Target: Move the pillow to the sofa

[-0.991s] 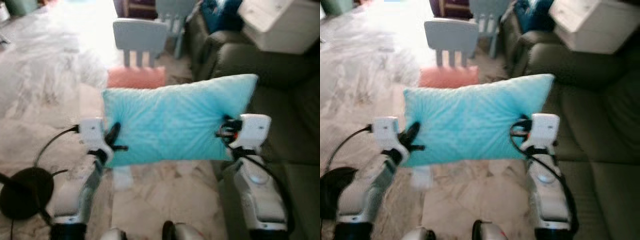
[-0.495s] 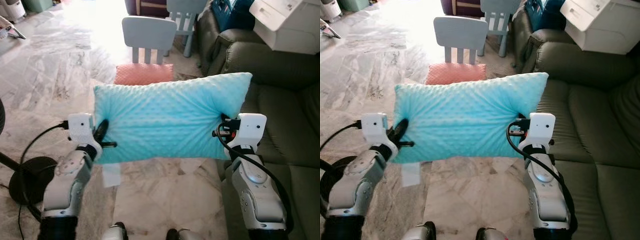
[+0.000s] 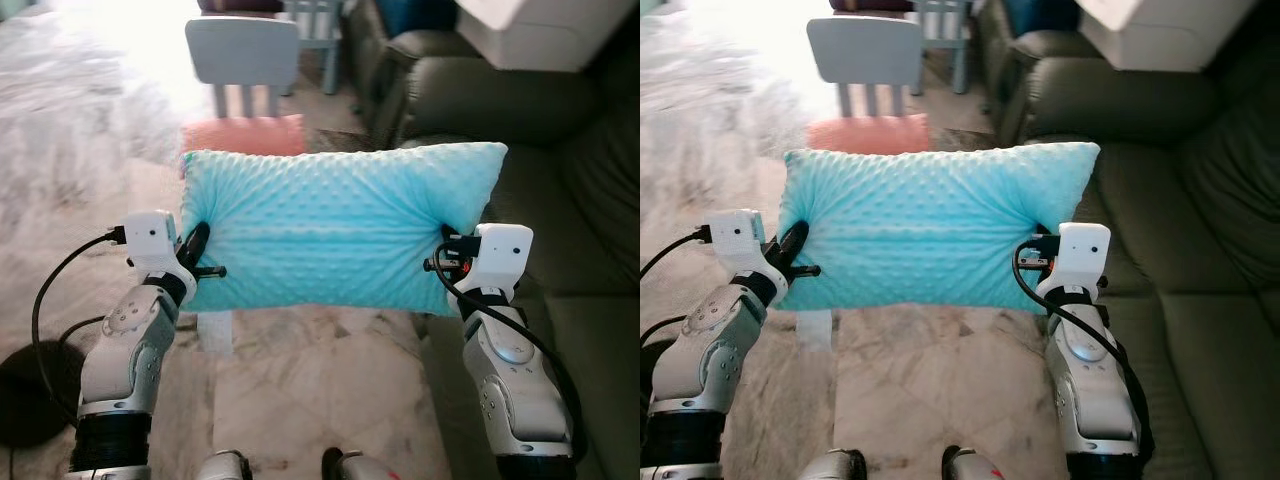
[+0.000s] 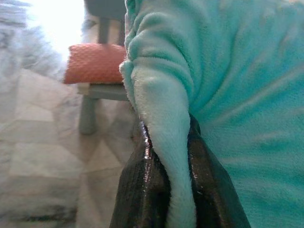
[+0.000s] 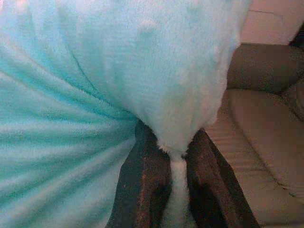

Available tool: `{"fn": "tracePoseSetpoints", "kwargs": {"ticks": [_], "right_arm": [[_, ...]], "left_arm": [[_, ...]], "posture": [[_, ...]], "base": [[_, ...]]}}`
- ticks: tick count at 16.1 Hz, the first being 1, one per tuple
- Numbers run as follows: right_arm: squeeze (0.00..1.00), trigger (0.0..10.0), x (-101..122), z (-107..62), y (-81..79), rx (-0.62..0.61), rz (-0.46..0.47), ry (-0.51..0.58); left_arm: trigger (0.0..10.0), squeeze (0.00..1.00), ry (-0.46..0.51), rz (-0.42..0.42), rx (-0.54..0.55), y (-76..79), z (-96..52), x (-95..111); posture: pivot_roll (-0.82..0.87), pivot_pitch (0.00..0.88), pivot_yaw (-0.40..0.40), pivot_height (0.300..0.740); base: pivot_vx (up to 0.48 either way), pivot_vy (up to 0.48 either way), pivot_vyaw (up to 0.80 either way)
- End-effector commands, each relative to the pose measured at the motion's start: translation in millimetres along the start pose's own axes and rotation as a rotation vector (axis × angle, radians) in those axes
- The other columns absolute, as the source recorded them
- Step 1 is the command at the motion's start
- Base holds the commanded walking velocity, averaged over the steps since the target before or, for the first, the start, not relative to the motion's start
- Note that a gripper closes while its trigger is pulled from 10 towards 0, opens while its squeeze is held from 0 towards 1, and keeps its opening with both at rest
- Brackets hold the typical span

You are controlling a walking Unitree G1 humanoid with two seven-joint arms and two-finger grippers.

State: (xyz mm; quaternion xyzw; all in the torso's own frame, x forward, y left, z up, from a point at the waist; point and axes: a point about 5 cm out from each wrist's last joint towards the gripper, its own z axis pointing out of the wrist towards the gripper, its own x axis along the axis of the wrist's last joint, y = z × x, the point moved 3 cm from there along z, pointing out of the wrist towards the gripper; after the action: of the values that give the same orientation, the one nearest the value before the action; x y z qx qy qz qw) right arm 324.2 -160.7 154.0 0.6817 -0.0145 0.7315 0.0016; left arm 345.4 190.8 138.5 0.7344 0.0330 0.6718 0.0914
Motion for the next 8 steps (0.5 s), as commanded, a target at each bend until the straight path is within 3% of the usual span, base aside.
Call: {"fn": "tracePoseSetpoints", "kwargs": {"ticks": [1,8], "right_arm": [[0.00,10.0,1.1,0.8,10.0,-0.039,-0.002,0.000],[0.00,10.0,0.3,0.5,9.9,-0.043,0.002,-0.005]], "left_arm": [[10.0,0.00,-0.010,0.014,0.016,-3.8,-2.1,-2.8],[10.0,0.00,-0.025,-0.001,0.010,-3.2,-2.5,-6.2]], "posture": [[-0.06,0.159,-0.054,0.740],[-0.06,0.160,-0.053,0.740]], "base": [[0.000,0.000,-0.80],[0.000,0.000,-0.80]]}}
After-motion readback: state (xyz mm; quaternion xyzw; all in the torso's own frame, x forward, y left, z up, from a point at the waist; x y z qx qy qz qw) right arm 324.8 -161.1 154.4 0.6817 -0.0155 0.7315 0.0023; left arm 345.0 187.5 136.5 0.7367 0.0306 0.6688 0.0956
